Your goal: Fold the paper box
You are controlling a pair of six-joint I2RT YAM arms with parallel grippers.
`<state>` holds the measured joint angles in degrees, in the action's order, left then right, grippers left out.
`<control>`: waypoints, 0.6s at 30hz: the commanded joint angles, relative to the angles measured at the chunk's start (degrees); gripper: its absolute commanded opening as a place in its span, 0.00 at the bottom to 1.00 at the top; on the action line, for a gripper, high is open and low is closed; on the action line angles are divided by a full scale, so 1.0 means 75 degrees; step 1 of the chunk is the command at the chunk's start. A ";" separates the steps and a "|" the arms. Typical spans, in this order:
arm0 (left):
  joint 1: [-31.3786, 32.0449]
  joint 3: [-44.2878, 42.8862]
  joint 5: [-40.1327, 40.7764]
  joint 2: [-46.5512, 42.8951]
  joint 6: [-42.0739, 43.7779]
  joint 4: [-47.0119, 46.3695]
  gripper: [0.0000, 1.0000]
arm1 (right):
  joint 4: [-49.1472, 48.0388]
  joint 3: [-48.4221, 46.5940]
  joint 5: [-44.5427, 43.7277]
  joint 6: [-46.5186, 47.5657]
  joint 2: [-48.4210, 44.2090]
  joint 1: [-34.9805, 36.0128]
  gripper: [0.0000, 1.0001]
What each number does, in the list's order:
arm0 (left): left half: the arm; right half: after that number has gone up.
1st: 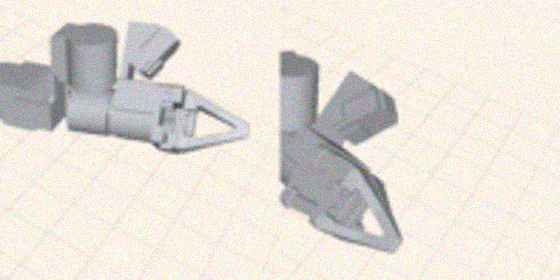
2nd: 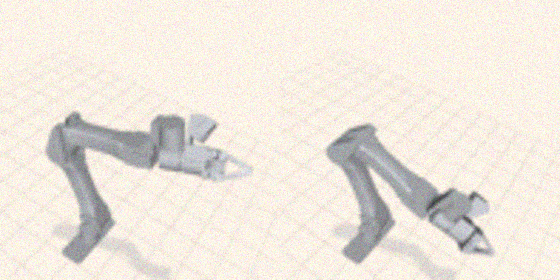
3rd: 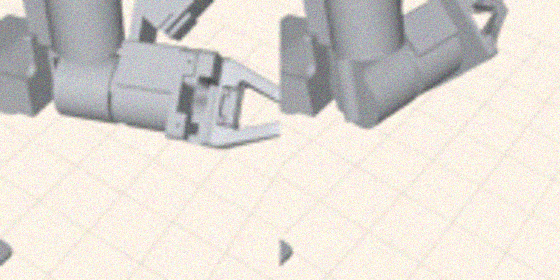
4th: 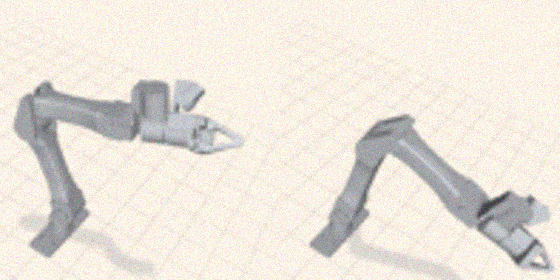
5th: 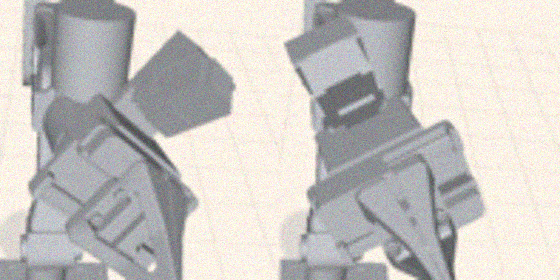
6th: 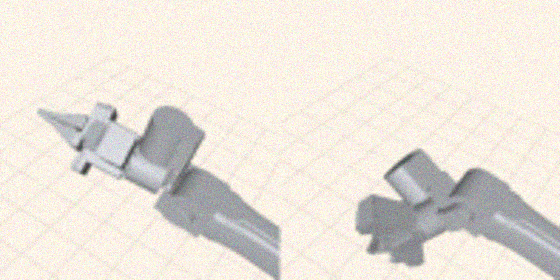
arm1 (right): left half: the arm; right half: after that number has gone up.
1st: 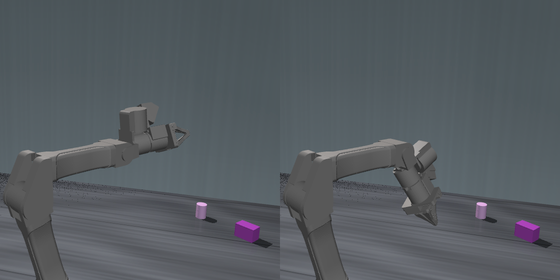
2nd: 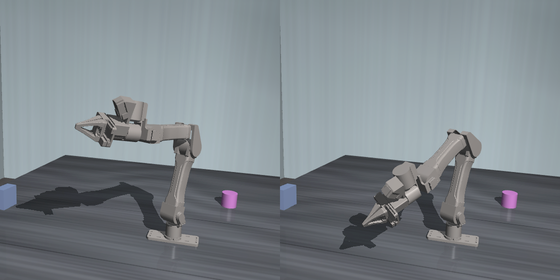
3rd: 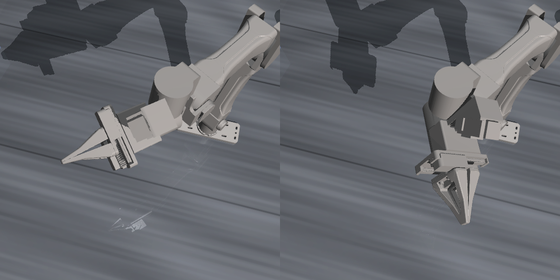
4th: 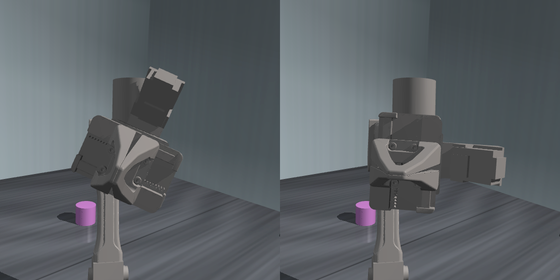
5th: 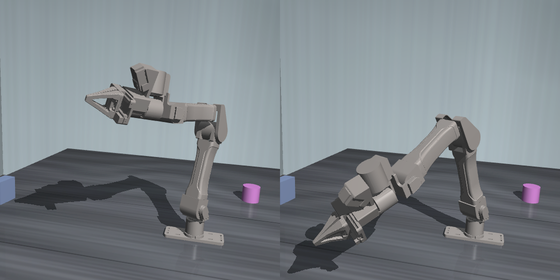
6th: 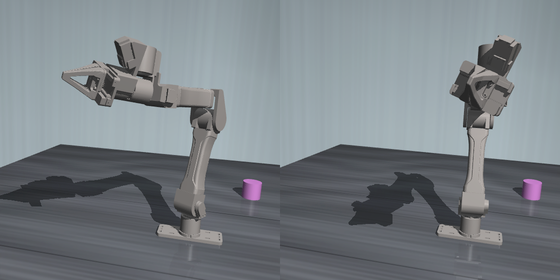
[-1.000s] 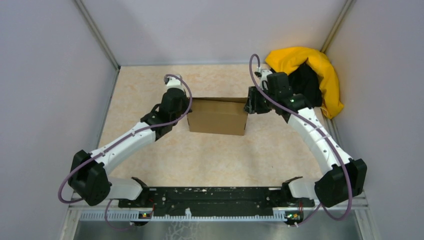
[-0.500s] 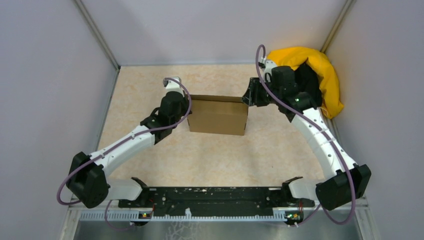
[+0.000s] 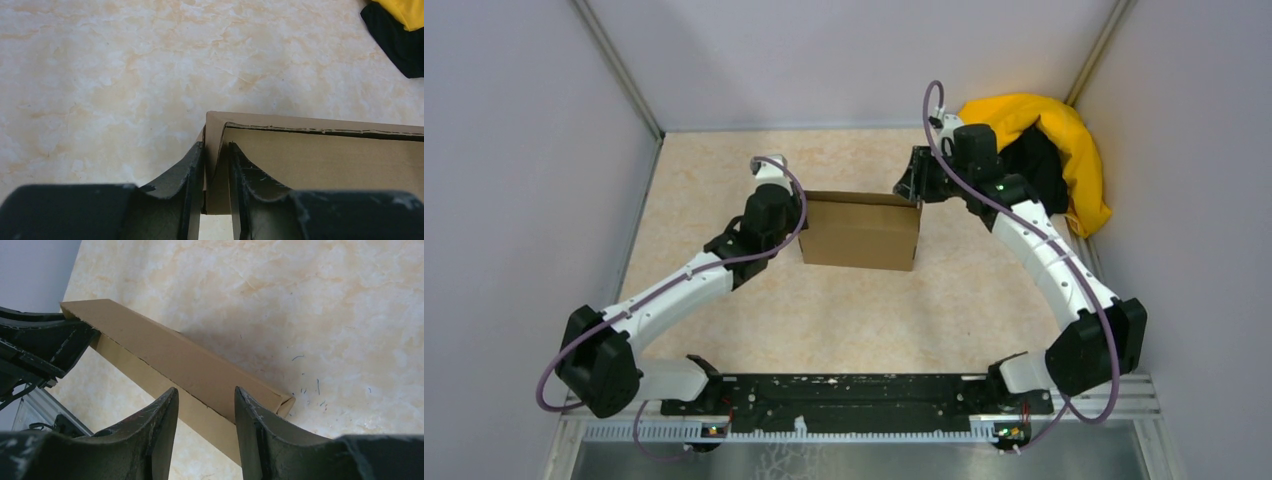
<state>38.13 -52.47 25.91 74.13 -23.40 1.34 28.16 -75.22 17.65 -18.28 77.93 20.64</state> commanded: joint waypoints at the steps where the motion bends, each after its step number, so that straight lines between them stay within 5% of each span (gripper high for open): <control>1: 0.0073 0.0252 -0.0292 -0.0019 0.0032 0.0881 0.34 | -0.0434 -0.0309 0.0152 -0.0014 0.0146 0.0227 0.44; 6: 0.0073 0.0076 -0.0369 -0.0071 0.0106 0.1080 0.43 | -0.0371 -0.0297 0.0137 0.0054 0.0240 0.0369 0.42; 18: 0.0075 -0.0231 -0.0507 -0.0157 0.0117 0.1211 0.48 | -0.0281 -0.0035 0.0055 0.0260 0.0205 0.0458 0.29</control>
<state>38.26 -53.56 23.62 73.19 -22.90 4.40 27.77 -75.11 17.96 -17.67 79.75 23.27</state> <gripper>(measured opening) 0.475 0.300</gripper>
